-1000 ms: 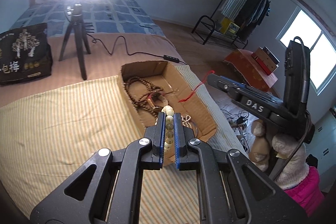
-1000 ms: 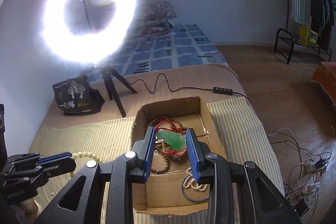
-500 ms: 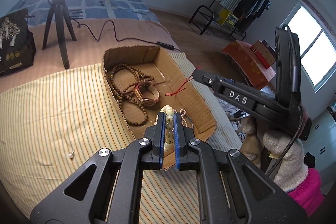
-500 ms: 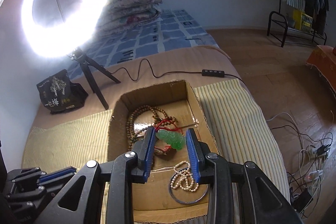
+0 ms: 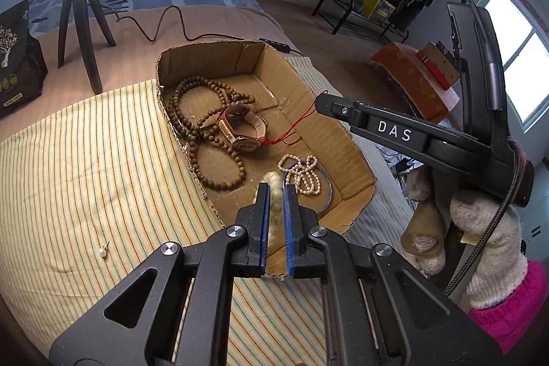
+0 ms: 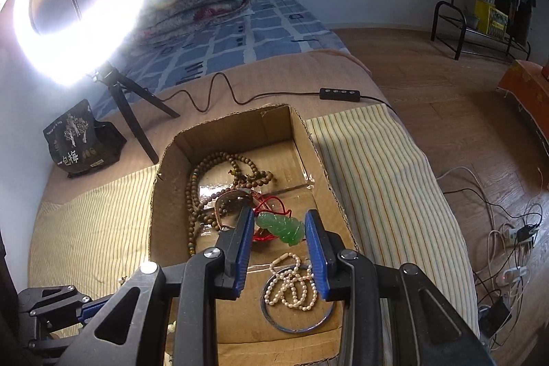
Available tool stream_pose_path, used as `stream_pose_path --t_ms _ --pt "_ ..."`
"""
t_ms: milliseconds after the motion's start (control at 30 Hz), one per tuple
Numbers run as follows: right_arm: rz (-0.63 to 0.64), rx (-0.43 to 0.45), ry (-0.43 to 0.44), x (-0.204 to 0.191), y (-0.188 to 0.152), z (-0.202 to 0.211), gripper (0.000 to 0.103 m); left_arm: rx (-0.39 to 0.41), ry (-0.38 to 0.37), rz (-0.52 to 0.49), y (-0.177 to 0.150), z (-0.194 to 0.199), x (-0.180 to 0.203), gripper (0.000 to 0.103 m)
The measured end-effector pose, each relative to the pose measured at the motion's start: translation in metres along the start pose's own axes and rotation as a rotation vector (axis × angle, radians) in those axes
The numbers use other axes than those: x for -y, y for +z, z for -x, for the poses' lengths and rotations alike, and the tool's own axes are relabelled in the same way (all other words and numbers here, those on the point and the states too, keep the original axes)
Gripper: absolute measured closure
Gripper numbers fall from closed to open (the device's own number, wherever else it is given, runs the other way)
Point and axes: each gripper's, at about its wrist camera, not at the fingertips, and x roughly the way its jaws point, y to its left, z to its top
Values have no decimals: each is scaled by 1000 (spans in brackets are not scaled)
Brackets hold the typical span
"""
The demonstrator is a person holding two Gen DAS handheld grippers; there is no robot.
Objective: Organize jewelry
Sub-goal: 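Lower both held items into the cardboard box and open both grippers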
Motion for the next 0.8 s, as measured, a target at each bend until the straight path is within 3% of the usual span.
stream_pose_path --t_ms 33,167,267,800 --pt "0 -2 -2 0 0 0 70 -1 1 0 0 0 0 98" --pt "-7 6 -22 0 -1 2 39 -5 22 -2 1 -1 -2 97" --pt "-12 15 -27 1 0 5 34 -9 32 5 1 -1 -6 96" --pt "1 67 -32 -5 -3 26 33 47 64 -12 0 32 -13 96"
